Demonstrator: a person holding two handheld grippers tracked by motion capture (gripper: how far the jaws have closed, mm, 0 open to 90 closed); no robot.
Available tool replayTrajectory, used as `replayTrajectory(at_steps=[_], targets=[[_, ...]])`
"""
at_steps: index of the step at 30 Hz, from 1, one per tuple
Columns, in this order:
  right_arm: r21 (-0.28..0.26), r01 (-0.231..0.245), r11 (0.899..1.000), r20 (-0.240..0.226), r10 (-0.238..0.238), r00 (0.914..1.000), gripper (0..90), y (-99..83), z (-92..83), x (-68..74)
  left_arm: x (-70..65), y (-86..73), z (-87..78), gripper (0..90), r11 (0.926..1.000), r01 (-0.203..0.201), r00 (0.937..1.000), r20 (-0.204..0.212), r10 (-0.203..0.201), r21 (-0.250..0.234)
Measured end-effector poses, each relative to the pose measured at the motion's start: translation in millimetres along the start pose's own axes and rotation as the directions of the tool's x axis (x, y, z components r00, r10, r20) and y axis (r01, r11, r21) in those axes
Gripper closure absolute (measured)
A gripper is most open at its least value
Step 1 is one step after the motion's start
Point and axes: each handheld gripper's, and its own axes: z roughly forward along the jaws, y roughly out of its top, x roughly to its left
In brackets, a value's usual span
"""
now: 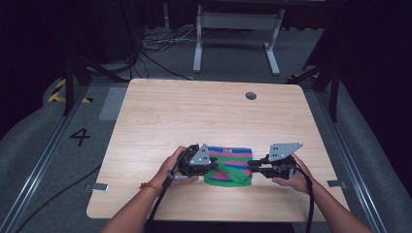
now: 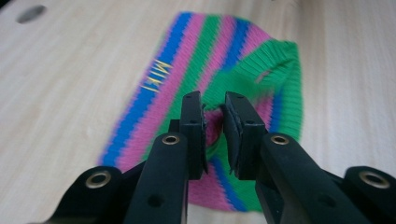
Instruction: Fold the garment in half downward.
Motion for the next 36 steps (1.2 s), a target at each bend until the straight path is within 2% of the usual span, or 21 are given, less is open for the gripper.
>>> replayTrajectory(at_steps=[2,4,6,10,12,16,18,20,23,28,29,32,36], targets=[[0.013,0.002,1.000,0.002,-0.002,1.0000,79.2,-1.9,1.7,2.2,-2.1,-0.8,1.0,77.1,1.0000,-0.002,1.0000,0.010,0.002,0.010],[0.025,0.008,1.000,0.004,-0.008,1.0000,78.4,-3.2,3.2,5.2,-9.4,-3.2,3.6,75.9,0.9986,-0.019,0.9992,0.035,0.017,0.049],[0.027,0.010,1.000,0.007,-0.010,0.9999,77.6,-3.4,3.9,6.5,-11.4,-4.4,3.3,75.2,0.9980,-0.021,0.9989,0.042,0.018,0.060],[0.031,0.013,0.999,0.010,-0.013,0.9999,73.0,-4.0,7.6,12.0,-14.0,-9.0,3.3,72.3,0.9978,0.009,0.9988,0.048,-0.012,0.066],[0.032,0.006,0.999,0.010,-0.006,0.9999,71.5,-5.3,12.3,15.7,-14.9,-12.7,6.9,69.0,0.9970,0.046,0.9979,0.043,-0.049,0.061],[0.062,0.014,0.998,0.036,-0.016,0.9992,61.6,-8.3,23.7,20.4,-14.4,-18.1,11.8,70.5,0.9946,0.090,0.9951,0.034,-0.092,0.052],[0.070,0.019,0.997,0.045,-0.022,0.9987,61.7,-9.3,26.1,20.6,-14.4,-19.0,12.8,72.8,0.9956,0.079,0.9962,0.031,-0.081,0.050],[0.084,0.010,0.996,0.055,-0.015,0.9984,64.4,-12.9,30.5,19.9,-15.1,-21.1,13.2,74.0,0.9947,0.084,0.9957,0.034,-0.086,0.059],[0.106,0.024,0.994,0.063,-0.030,0.9975,70.9,-16.5,35.0,19.8,-14.3,-22.3,13.3,81.0,0.9950,0.078,0.9960,0.039,-0.080,0.063],[0.132,0.089,0.987,0.090,-0.101,0.9908,84.9,-14.1,34.0,24.2,-15.5,-16.0,9.1,86.2,0.9961,0.050,0.9983,0.025,-0.052,0.073],[0.131,0.092,0.987,0.095,-0.105,0.9899,85.5,-13.2,33.1,24.6,-14.8,-14.5,6.0,86.4,0.9975,0.051,0.9982,0.030,-0.053,0.049],[0.126,0.087,0.988,0.090,-0.099,0.9910,85.9,-11.3,29.5,26.7,-15.2,-12.2,-2.1,86.5,0.9980,0.059,0.9977,0.030,-0.060,0.019],[0.115,0.087,0.990,0.071,-0.096,0.9929,84.4,-6.7,24.8,30.1,-21.7,-14.9,-5.3,86.4,0.9984,0.050,0.9974,0.052,-0.051,0.026]])
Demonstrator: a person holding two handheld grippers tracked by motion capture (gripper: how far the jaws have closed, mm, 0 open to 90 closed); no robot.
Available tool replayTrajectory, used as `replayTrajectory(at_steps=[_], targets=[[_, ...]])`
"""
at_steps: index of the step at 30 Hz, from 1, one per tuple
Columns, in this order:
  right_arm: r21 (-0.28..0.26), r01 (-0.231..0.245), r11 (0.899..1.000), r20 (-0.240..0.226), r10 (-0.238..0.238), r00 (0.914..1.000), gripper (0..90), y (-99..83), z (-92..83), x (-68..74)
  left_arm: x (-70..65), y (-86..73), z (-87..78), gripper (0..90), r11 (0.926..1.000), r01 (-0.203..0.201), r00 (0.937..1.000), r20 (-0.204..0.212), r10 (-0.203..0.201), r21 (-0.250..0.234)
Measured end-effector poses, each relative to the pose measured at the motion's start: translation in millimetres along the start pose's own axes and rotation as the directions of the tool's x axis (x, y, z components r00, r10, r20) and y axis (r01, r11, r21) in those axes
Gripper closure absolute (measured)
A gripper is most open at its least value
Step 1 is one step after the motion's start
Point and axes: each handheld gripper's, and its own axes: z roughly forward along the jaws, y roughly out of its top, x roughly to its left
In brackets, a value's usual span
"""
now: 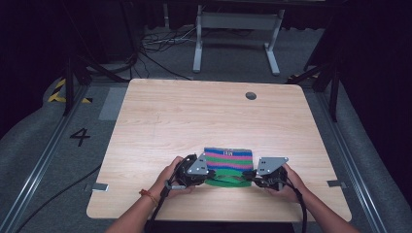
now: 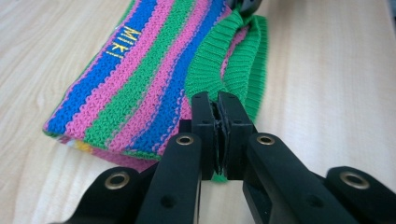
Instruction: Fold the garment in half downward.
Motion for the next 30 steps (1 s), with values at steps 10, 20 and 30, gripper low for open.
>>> replayTrajectory(at_steps=[10,20,30], targets=[[0.035,0.024,0.999,-0.043,-0.022,0.9988,80.6,-8.5,6.7,9.2,-1.8,-13.2,12.2,83.8,0.9987,-0.012,0.9996,0.028,0.011,0.049],[0.043,-0.034,0.999,-0.020,0.034,0.9992,74.7,-7.6,5.7,4.8,-0.2,-12.4,13.3,76.5,0.9987,0.021,0.9997,0.009,-0.022,0.046],[0.039,-0.030,0.999,-0.009,0.030,0.9995,71.9,-1.5,-2.0,2.2,6.4,-4.8,-1.3,60.8,0.9988,0.036,0.9988,-0.034,-0.035,0.035]])
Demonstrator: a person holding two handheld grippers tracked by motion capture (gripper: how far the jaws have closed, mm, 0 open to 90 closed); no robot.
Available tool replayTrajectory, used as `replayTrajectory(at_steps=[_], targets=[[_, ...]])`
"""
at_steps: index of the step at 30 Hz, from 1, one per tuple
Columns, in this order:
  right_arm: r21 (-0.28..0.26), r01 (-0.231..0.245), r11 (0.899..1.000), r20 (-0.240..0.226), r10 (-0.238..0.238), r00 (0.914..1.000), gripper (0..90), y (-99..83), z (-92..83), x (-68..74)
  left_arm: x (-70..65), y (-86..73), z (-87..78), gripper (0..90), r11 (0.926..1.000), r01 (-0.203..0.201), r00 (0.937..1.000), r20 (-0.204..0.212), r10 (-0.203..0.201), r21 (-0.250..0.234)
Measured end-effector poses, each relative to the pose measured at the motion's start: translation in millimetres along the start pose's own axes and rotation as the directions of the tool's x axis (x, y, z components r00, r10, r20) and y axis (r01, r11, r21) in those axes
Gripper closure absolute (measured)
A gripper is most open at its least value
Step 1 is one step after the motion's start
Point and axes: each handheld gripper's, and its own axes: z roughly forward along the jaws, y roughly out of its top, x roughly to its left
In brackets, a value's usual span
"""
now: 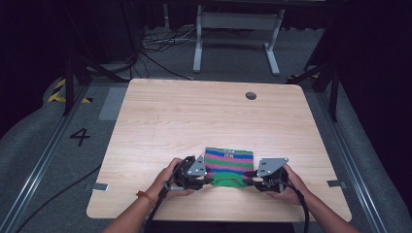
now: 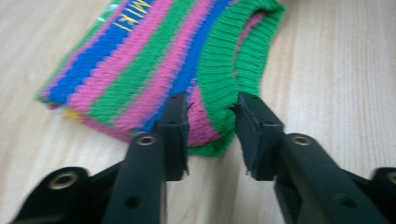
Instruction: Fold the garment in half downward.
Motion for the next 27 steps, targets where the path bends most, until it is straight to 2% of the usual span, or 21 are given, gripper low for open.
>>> replayTrajectory(at_steps=[1,2,5,7,8,10,15,18,19,21,27], targets=[[0.003,0.004,1.000,0.002,-0.004,1.0000,71.8,0.4,-0.4,-0.2,1.2,1.6,-2.7,60.1,1.0000,0.005,0.9998,-0.021,-0.005,0.001],[0.011,0.006,1.000,0.009,-0.006,0.9999,69.9,1.8,-1.7,-0.9,1.8,2.4,-4.4,52.8,0.9999,0.011,0.9991,-0.040,-0.011,-0.004],[0.016,0.002,1.000,0.026,-0.002,0.9997,66.0,3.4,-3.9,-3.1,5.7,2.9,-14.5,49.1,0.9999,0.016,0.9955,-0.093,-0.016,-0.007],[0.020,0.006,1.000,0.031,-0.007,0.9995,65.1,3.8,-4.9,-4.0,6.1,1.7,-17.1,48.2,0.9999,0.014,0.9948,-0.101,-0.014,0.002],[0.026,0.009,1.000,0.050,-0.010,0.9987,62.1,4.8,-7.1,-5.8,6.9,0.1,-19.8,46.7,0.9999,0.015,0.9938,-0.111,-0.014,0.004],[0.026,0.009,1.000,0.058,-0.011,0.9983,60.1,5.3,-8.8,-7.2,8.3,-4.2,-25.1,46.0,0.9995,0.030,0.9915,-0.127,-0.028,0.012],[0.025,-0.002,1.000,0.132,-0.002,0.9913,49.9,3.7,-17.8,-11.0,8.0,-18.2,-42.8,40.5,0.9991,0.034,0.9869,-0.159,-0.029,0.027],[0.022,-0.006,1.000,0.144,0.003,0.9896,49.1,1.7,-20.8,-12.3,8.6,-23.2,-48.9,37.8,0.9982,0.045,0.9868,-0.158,-0.038,0.040],[0.022,-0.010,1.000,0.152,0.007,0.9884,47.2,0.5,-22.7,-12.8,8.7,-24.6,-50.5,35.8,0.9982,0.038,0.9862,-0.163,-0.030,0.046],[0.015,-0.018,1.000,0.156,0.015,0.9876,45.7,-1.7,-25.8,-13.2,9.0,-28.5,-56.5,34.3,0.9976,0.032,0.9835,-0.180,-0.020,0.061],[0.013,-0.028,1.000,0.175,0.025,0.9842,42.2,-8.1,-33.9,-14.5,10.6,-36.8,-68.6,32.5,0.9964,0.046,0.9790,-0.201,-0.031,0.072]])
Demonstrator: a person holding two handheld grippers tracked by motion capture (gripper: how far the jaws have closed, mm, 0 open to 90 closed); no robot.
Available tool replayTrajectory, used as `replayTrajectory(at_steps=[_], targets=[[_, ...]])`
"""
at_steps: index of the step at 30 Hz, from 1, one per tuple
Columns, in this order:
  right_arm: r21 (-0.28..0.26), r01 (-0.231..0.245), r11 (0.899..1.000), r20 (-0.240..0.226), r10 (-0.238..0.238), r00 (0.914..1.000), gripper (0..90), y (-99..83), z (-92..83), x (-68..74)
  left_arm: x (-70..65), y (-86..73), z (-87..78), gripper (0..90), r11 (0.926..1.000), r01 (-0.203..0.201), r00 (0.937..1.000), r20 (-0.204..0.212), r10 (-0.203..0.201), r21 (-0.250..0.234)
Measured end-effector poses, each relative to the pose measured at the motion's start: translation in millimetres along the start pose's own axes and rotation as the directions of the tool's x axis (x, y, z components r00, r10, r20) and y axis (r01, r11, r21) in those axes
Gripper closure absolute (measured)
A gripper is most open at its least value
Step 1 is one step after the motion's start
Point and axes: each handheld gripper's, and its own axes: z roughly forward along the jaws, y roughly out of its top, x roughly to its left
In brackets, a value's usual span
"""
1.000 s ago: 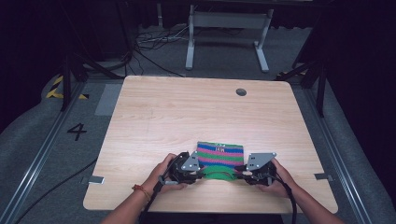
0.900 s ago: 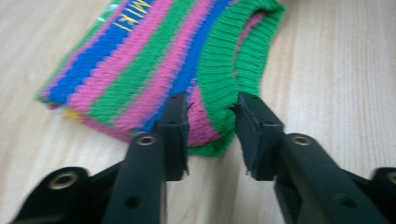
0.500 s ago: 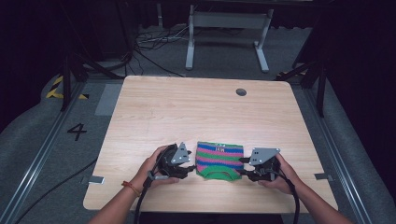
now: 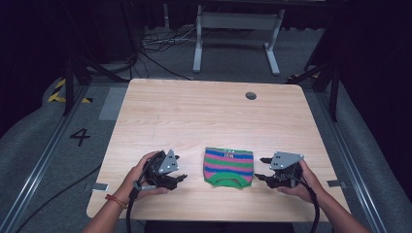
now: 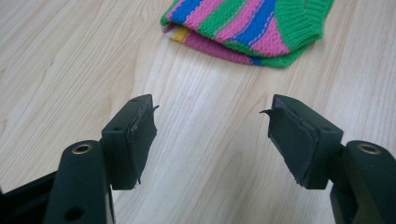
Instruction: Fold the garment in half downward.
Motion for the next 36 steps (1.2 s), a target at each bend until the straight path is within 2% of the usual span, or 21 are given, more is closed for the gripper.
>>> replayTrajectory(at_steps=[4,6,12,17,20,23,24,27,33,35,36], targets=[[0.002,-0.007,1.000,0.018,0.007,0.9998,39.5,-5.6,-5.4,-2.4,1.8,-5.7,-4.8,32.8,0.9998,0.000,0.9999,-0.010,0.001,0.018],[0.006,-0.019,1.000,0.033,0.019,0.9993,38.3,-9.7,-9.1,-4.3,3.3,-10.5,-8.3,32.5,0.9997,0.022,0.9995,-0.022,-0.021,0.014],[0.012,-0.031,0.999,0.057,0.031,0.9979,37.3,-18.7,-15.1,-7.9,7.2,-18.9,-14.2,31.1,0.9992,0.034,0.9988,-0.037,-0.033,0.020],[0.012,-0.056,0.998,0.083,0.055,0.9950,36.5,-27.4,-21.7,-11.7,12.2,-28.7,-21.8,29.6,0.9980,0.062,0.9970,-0.048,-0.061,0.012],[0.013,-0.067,0.998,0.100,0.065,0.9929,36.4,-33.5,-26.0,-15.0,15.3,-34.6,-24.9,29.2,0.9963,0.086,0.9946,-0.059,-0.085,0.010],[0.009,-0.074,0.997,0.127,0.072,0.9893,36.3,-38.6,-29.4,-16.0,18.4,-37.6,-27.7,29.0,0.9960,0.089,0.9932,-0.077,-0.087,0.013],[0.012,-0.081,0.997,0.135,0.079,0.9877,35.4,-40.6,-30.9,-16.2,22.7,-41.0,-31.5,28.8,0.9940,0.109,0.9904,-0.085,-0.109,0.003],[0.005,-0.091,0.996,0.147,0.089,0.9850,33.2,-46.0,-34.8,-17.5,27.3,-46.3,-35.2,28.5,0.9910,0.134,0.9864,-0.095,-0.133,-0.005],[-0.013,-0.123,0.992,0.154,0.123,0.9803,29.3,-60.7,-38.7,-17.9,31.2,-59.7,-37.6,27.6,0.9852,0.172,0.9813,-0.087,-0.171,-0.002],[-0.006,-0.125,0.992,0.156,0.124,0.9799,28.5,-63.5,-38.9,-17.9,31.8,-62.4,-37.6,27.0,0.9843,0.177,0.9805,-0.087,-0.176,-0.004],[0.003,-0.133,0.991,0.161,0.130,0.9783,27.8,-68.6,-39.8,-18.1,32.3,-67.5,-37.6,26.9,0.9812,0.193,0.9779,-0.083,-0.192,0.005]])
